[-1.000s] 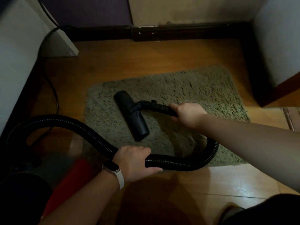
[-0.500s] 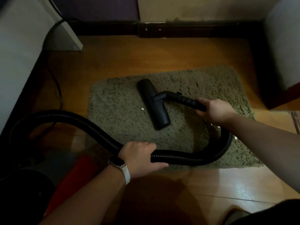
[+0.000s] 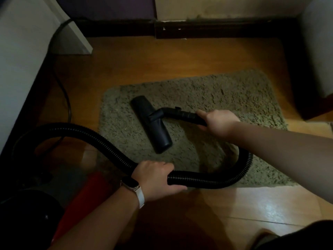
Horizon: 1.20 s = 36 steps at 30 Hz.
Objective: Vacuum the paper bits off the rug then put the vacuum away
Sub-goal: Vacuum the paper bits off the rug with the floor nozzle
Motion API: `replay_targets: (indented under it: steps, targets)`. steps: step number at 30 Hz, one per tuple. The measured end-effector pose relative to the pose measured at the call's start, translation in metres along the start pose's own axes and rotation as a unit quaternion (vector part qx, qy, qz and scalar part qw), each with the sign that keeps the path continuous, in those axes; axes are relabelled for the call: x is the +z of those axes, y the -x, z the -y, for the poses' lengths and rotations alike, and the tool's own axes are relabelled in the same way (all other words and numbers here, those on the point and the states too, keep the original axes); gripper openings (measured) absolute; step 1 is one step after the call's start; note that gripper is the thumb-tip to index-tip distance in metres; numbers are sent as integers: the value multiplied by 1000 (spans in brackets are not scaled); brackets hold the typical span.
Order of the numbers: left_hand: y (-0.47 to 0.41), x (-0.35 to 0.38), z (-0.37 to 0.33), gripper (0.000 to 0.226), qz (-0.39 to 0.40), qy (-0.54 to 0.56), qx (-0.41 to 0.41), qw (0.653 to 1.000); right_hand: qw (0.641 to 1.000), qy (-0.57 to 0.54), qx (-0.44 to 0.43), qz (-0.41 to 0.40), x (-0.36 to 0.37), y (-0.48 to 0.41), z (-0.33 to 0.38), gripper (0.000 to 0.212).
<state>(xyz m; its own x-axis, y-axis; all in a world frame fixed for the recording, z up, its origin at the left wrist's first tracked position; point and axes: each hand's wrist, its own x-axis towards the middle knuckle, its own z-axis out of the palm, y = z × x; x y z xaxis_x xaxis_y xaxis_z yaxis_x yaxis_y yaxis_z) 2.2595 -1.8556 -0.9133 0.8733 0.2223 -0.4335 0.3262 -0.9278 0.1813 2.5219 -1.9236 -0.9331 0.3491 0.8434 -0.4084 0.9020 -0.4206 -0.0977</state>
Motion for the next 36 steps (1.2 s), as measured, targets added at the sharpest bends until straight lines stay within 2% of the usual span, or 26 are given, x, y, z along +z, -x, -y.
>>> replay_targets:
  steps: [14,22,28,36]
  targets:
    - [-8,1,0,53,-14,7,-10,1000,998,23,44,-42,-11,14,-33,55]
    - [-14,-3,-3,54,-47,10,-10,999,994,57,57,-79,-22,20,-45,54]
    - [-11,0,-1,59,-54,9,-13,998,992,21,76,-101,-23,18,-51,54]
    - [-15,-1,-3,57,-54,13,-3,998,992,6,99,-73,-11,24,-58,57]
